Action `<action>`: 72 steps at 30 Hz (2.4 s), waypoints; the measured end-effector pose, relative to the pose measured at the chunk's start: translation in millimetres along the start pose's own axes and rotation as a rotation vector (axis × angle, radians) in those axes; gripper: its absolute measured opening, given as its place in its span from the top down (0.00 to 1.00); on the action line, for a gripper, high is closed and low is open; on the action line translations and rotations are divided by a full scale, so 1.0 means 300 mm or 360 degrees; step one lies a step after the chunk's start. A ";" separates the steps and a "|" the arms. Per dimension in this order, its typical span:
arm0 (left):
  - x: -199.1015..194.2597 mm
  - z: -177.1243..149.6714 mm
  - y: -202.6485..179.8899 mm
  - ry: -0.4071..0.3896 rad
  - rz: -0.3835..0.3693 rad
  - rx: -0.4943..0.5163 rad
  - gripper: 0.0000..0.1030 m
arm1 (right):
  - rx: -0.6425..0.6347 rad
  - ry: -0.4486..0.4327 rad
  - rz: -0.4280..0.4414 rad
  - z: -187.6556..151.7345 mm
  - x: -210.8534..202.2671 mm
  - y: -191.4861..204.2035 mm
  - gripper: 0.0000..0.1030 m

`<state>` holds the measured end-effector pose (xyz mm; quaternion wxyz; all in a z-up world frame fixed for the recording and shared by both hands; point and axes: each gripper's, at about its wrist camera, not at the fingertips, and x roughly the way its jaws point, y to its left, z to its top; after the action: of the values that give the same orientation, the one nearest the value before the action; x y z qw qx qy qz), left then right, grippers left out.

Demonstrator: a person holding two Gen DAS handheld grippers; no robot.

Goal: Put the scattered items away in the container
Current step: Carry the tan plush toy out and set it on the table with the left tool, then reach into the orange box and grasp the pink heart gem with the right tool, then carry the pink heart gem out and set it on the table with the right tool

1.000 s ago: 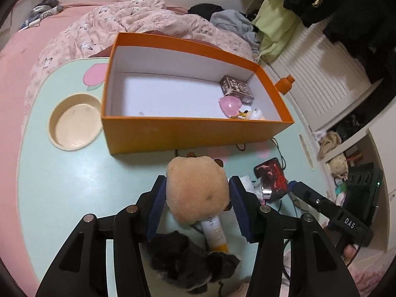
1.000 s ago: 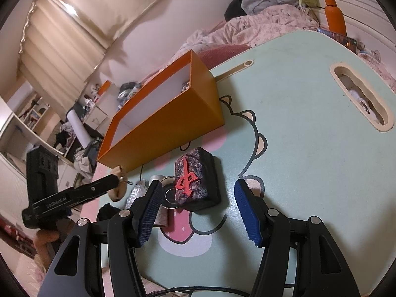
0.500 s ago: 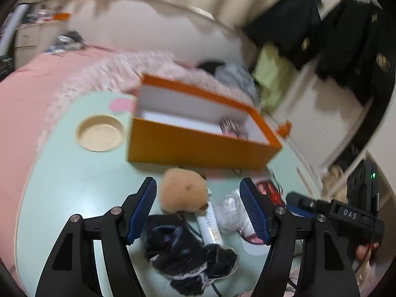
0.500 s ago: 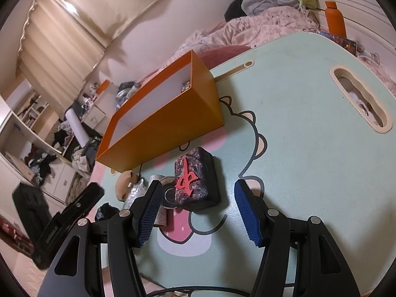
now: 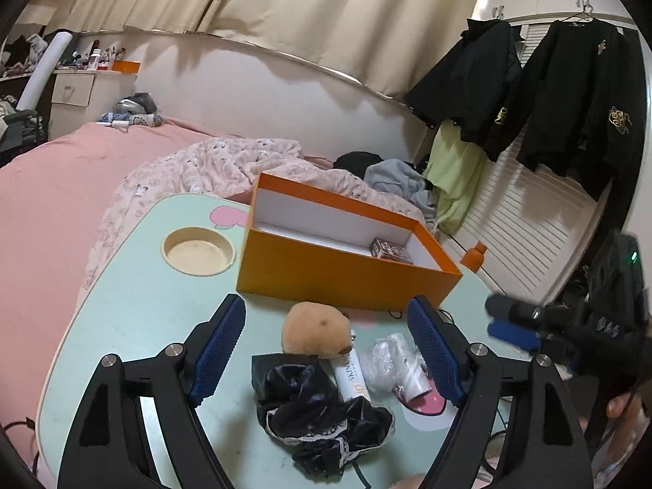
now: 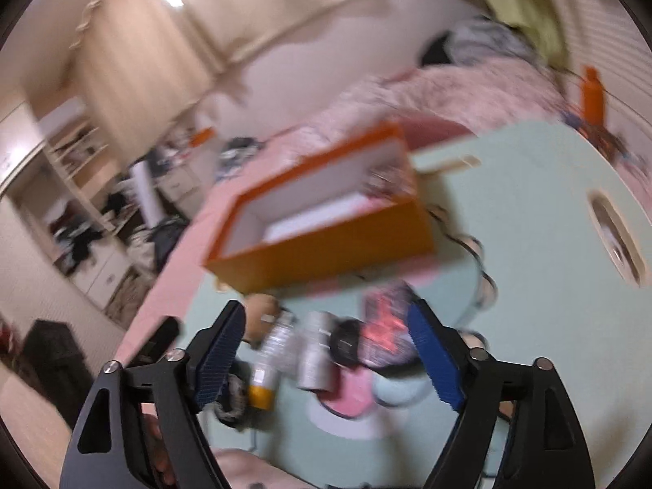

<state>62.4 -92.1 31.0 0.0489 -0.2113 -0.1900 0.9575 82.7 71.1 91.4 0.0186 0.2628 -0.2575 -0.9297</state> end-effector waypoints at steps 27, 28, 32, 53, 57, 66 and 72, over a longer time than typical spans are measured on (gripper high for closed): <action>-0.030 -0.027 0.049 -0.0026 -0.0071 -0.0119 0.21 | -0.0304 0.1205 -0.0608 0.406 0.708 0.002 0.68; -0.031 -0.027 0.049 -0.0028 -0.0071 -0.0120 0.21 | -0.0316 0.1250 -0.0606 0.401 0.733 0.003 0.68; -0.033 -0.028 0.051 -0.0031 -0.0071 -0.0127 0.21 | -0.0441 0.1308 -0.0652 0.367 0.791 0.024 0.65; -0.023 -0.036 0.046 0.0006 -0.0052 -0.0143 0.21 | -0.0375 0.0472 -0.0120 0.287 0.176 0.061 0.66; -0.013 -0.035 0.042 0.0033 -0.0045 -0.0134 0.21 | -0.0311 0.0452 -0.0145 0.161 0.087 -0.030 0.65; -0.008 -0.032 0.020 0.0062 -0.0002 -0.0085 0.21 | -0.0144 0.0469 -0.0381 -0.003 0.106 -0.158 0.65; -0.003 -0.032 0.016 0.0077 0.0015 -0.0069 0.21 | -0.0044 0.0343 -0.0342 -0.037 0.090 -0.183 0.49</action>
<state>67.2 -93.5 21.4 0.0443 -0.2362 -0.2084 0.9481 70.5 108.9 43.4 -0.0498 0.3869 -0.2115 -0.8962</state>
